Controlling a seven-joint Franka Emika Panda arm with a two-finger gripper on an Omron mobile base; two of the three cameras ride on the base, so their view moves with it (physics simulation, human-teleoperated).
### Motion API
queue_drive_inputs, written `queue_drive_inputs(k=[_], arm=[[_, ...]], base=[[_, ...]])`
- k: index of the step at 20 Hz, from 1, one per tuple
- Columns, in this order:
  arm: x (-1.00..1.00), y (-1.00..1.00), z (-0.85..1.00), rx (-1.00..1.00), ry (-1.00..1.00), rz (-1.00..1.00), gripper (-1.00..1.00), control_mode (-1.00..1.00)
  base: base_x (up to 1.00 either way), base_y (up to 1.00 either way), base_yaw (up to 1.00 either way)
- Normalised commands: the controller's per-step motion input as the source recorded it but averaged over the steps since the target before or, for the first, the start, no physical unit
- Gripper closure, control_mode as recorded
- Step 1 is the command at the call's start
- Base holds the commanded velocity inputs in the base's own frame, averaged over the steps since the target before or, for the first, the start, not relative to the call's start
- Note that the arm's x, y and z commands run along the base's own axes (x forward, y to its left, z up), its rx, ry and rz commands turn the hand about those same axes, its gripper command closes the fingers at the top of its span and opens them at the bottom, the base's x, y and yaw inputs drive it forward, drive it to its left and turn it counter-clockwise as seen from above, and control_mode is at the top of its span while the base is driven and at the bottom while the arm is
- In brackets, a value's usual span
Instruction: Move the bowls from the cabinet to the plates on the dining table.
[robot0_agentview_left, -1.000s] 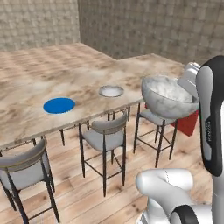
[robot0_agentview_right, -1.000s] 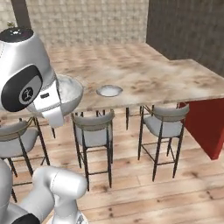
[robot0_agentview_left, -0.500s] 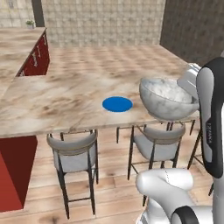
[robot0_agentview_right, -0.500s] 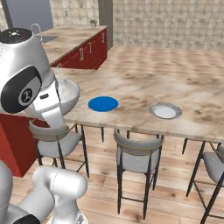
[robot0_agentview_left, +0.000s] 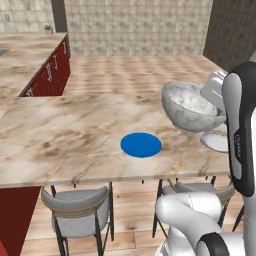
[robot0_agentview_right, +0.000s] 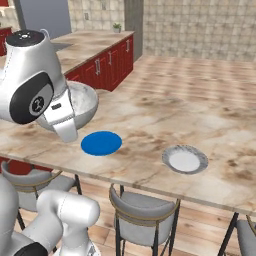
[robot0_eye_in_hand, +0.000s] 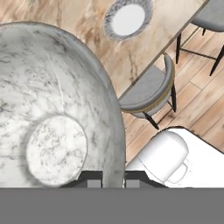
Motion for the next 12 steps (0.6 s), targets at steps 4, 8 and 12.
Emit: queue_drive_inputs(k=[4,8,12], arm=[[0.0,0.0,0.0,0.0,0.0,0.0,1.0,1.0],[0.0,0.0,0.0,0.0,0.0,0.0,1.0,1.0],[0.0,0.0,0.0,0.0,0.0,0.0,1.0,1.0]], base=[[0.83,-0.43,0.02],[0.14,-0.02,0.0],[0.0,0.0,0.0]])
